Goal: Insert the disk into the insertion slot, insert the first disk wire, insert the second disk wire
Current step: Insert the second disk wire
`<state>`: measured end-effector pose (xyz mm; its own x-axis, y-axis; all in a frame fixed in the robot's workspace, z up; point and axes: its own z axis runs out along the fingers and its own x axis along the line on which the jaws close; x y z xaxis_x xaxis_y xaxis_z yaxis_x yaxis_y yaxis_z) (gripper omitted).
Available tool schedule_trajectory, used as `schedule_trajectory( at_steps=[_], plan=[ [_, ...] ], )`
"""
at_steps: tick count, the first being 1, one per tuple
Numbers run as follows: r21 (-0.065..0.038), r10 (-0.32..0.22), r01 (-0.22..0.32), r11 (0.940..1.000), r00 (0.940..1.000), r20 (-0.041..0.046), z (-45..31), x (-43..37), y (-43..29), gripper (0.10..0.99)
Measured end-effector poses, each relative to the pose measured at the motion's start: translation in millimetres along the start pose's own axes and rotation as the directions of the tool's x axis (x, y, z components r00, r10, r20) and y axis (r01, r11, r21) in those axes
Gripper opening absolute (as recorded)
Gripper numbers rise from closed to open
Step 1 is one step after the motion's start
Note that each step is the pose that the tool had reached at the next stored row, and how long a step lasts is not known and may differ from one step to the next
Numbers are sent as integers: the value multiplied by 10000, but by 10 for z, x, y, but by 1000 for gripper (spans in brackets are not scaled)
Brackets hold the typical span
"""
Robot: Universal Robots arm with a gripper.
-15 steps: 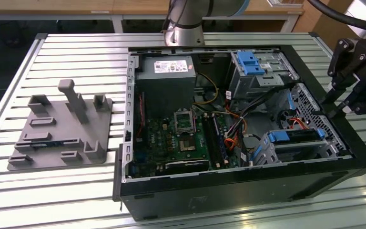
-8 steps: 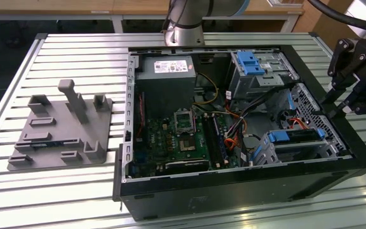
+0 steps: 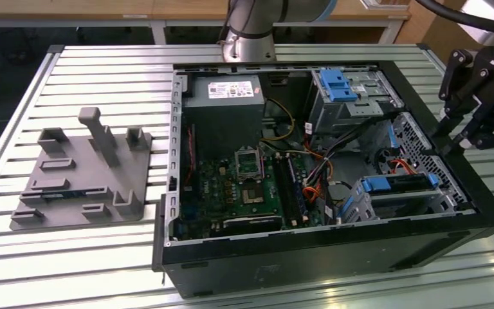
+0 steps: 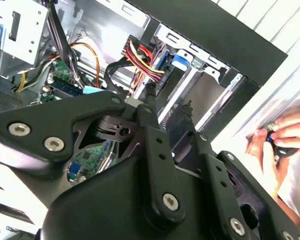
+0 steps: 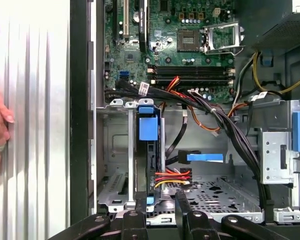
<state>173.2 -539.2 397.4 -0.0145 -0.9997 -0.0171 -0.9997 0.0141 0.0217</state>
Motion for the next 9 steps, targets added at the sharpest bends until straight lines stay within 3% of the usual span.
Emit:
schedule_trajectory(
  at_steps=[5,7,9],
  plan=[
    [7,12,-12,10000,9986,-520,9,-206,3,361],
    [10,14,-14,10000,9980,-635,15,-296,4,361],
    [10,16,-15,10000,9978,-665,24,-386,6,361]
  ],
)
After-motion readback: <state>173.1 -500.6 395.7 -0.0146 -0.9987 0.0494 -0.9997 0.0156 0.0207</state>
